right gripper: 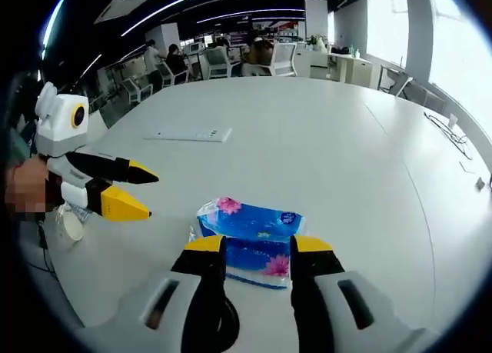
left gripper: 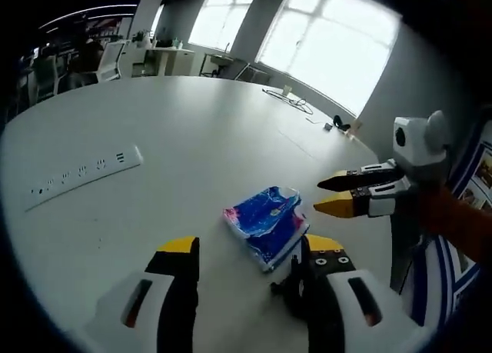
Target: Arrange the tabletop items into an orderly group along one side of the table until the central work area is clear of visible clutter.
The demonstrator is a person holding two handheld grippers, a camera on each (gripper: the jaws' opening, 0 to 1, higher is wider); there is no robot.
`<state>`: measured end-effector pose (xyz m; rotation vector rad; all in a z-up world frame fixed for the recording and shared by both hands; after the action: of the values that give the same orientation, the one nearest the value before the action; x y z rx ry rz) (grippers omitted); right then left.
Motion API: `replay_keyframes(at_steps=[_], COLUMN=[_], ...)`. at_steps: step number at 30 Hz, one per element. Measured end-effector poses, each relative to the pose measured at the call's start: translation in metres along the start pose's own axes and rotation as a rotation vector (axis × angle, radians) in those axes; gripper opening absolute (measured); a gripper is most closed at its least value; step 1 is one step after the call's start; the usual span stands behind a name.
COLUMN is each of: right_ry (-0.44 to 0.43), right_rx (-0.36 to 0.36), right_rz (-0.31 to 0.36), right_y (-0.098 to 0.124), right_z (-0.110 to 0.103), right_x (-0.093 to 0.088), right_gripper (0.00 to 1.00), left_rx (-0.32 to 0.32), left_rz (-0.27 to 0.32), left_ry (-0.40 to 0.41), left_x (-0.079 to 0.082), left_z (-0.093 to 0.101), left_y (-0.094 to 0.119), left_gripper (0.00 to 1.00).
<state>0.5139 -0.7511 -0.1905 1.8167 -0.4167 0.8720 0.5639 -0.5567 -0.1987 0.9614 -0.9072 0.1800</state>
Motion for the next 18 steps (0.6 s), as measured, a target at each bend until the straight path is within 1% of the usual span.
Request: replay_keyframes(at_steps=[7, 12, 18], right_ry=[0.030, 0.058, 0.094], right_rx=[0.029, 0.052, 0.087], right_rz=[0.008, 0.019, 0.033], right_y=[0.005, 0.007, 0.005], right_z=[-0.015, -0.026, -0.046], right_x=[0.010, 0.018, 0.028], right_gripper=[0.32, 0.32, 0.32], left_rx=[0.029, 0.054, 0.081], left_rz=[0.022, 0.032, 0.045], left_ry=[0.013, 0.025, 0.043], left_x=[0.003, 0.001, -0.001], left_z=[-0.013, -0.024, -0.037], left_y=[0.023, 0.040, 0.059], left_gripper=[0.55, 0.56, 0.56])
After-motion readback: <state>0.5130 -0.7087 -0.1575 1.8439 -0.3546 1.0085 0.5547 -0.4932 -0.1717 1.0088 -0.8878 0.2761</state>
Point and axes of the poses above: the point that each gripper's makers call its tool centre point, and the gripper's own axes: y roughly backward along the fingers, z roughly to its right, x roughly out of its top, the point moved 8 cm from there along y, roughly backward along the fingers, and after that the axes turned 11 degrees about x, right-handed, at the moved point
